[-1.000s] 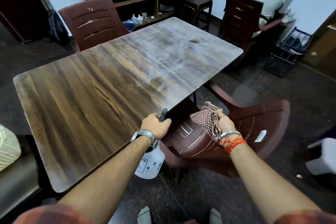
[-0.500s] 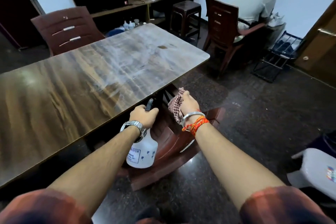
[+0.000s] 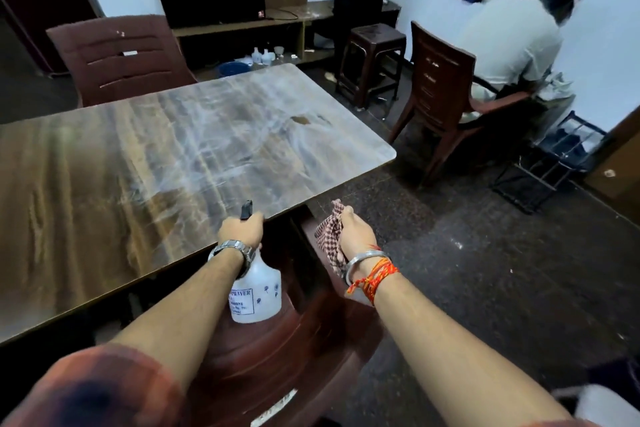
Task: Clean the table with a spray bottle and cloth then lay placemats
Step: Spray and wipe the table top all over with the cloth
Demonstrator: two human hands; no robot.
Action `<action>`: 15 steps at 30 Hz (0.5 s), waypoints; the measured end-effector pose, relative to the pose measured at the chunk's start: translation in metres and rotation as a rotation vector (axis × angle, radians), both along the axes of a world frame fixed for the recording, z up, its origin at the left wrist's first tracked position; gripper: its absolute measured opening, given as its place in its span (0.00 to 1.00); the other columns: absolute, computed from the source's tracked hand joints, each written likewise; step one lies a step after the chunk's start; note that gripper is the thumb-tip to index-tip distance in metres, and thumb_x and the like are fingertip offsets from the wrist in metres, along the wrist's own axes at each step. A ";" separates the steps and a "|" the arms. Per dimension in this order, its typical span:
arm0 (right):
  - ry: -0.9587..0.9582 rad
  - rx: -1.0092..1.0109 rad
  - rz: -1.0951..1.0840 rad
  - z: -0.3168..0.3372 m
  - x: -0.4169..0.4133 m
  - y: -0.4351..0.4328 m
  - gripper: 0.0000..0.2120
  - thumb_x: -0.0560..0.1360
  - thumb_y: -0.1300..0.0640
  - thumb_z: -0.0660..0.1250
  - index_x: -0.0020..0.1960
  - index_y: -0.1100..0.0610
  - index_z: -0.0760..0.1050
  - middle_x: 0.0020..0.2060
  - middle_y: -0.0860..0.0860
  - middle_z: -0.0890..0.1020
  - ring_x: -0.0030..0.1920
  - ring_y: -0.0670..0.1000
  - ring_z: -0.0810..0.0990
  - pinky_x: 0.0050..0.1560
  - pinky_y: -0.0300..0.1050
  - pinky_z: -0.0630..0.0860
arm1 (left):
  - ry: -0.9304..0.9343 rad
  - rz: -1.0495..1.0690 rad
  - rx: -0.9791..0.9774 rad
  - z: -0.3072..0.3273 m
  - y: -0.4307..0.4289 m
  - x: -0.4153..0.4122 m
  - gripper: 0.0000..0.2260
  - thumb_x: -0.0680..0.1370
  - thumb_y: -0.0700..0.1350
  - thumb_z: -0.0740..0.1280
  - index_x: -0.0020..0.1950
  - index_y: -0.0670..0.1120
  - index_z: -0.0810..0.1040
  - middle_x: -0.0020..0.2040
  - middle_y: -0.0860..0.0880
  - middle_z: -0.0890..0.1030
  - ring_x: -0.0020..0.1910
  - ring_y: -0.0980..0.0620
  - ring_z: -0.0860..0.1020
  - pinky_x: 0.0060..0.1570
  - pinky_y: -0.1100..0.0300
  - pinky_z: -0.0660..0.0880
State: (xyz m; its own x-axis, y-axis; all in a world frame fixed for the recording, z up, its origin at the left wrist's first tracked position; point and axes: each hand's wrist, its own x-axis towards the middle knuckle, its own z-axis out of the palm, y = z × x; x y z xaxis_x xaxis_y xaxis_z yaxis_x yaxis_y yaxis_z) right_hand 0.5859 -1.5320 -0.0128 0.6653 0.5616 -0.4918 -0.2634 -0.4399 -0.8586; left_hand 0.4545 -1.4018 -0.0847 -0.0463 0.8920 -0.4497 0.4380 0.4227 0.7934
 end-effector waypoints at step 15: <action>0.031 0.024 0.387 -0.047 0.139 0.093 0.19 0.82 0.52 0.54 0.67 0.60 0.73 0.61 0.61 0.78 0.55 0.59 0.78 0.33 0.36 0.69 | 0.225 0.067 -0.041 -0.010 0.016 0.114 0.15 0.73 0.55 0.68 0.41 0.43 0.80 0.39 0.42 0.84 0.37 0.43 0.81 0.35 0.58 0.71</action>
